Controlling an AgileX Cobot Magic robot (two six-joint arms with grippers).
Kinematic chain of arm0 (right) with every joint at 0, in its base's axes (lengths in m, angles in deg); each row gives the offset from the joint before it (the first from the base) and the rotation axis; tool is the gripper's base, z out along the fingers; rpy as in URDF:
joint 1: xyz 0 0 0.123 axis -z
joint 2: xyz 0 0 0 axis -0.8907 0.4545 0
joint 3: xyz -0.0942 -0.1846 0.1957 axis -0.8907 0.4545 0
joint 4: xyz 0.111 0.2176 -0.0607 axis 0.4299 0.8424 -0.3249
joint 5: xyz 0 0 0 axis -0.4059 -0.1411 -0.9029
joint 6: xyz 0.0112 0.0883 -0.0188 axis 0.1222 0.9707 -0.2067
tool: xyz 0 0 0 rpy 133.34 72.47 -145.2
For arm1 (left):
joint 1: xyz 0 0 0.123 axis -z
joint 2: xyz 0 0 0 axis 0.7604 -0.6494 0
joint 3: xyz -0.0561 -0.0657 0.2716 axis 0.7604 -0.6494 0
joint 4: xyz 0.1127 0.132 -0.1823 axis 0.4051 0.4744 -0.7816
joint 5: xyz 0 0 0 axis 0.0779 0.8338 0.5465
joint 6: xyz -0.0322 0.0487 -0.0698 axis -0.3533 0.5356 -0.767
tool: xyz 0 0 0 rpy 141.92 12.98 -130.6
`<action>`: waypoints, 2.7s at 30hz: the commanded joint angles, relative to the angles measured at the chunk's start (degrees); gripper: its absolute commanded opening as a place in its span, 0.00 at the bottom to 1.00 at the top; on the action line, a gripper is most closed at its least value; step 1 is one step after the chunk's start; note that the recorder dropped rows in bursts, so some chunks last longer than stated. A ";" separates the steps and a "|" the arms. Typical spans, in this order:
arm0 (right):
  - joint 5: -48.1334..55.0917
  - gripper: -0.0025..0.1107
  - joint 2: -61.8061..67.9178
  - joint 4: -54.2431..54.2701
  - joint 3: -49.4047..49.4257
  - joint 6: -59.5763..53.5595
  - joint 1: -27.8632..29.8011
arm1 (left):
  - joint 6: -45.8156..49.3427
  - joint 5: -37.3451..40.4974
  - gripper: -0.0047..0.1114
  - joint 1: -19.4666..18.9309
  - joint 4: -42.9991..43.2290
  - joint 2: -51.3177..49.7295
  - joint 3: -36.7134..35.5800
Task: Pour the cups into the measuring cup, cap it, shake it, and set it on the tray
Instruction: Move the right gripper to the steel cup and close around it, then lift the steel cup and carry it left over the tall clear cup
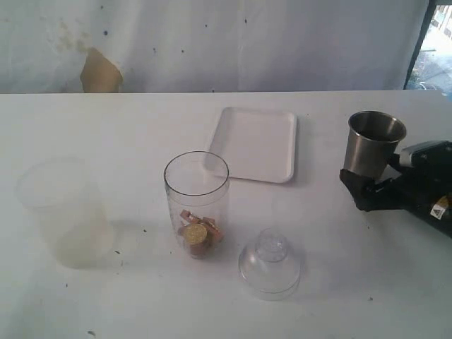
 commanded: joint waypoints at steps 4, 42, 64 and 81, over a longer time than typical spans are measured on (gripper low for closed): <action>-0.88 0.95 1.01 1.16 -4.22 0.40 -2.67 | -0.11 -0.18 0.04 0.04 -0.54 -0.12 0.00; -0.88 0.95 5.74 5.02 -8.61 0.85 -4.86 | -0.11 -0.18 0.04 0.04 -0.54 -0.12 0.00; -0.88 0.95 2.59 5.03 -8.38 4.34 -4.86 | -0.11 -0.18 0.04 0.04 -0.54 -0.12 0.00; -0.88 0.95 1.91 5.03 -9.10 4.30 -4.86 | -0.11 -0.18 0.04 0.04 -0.54 -0.12 0.00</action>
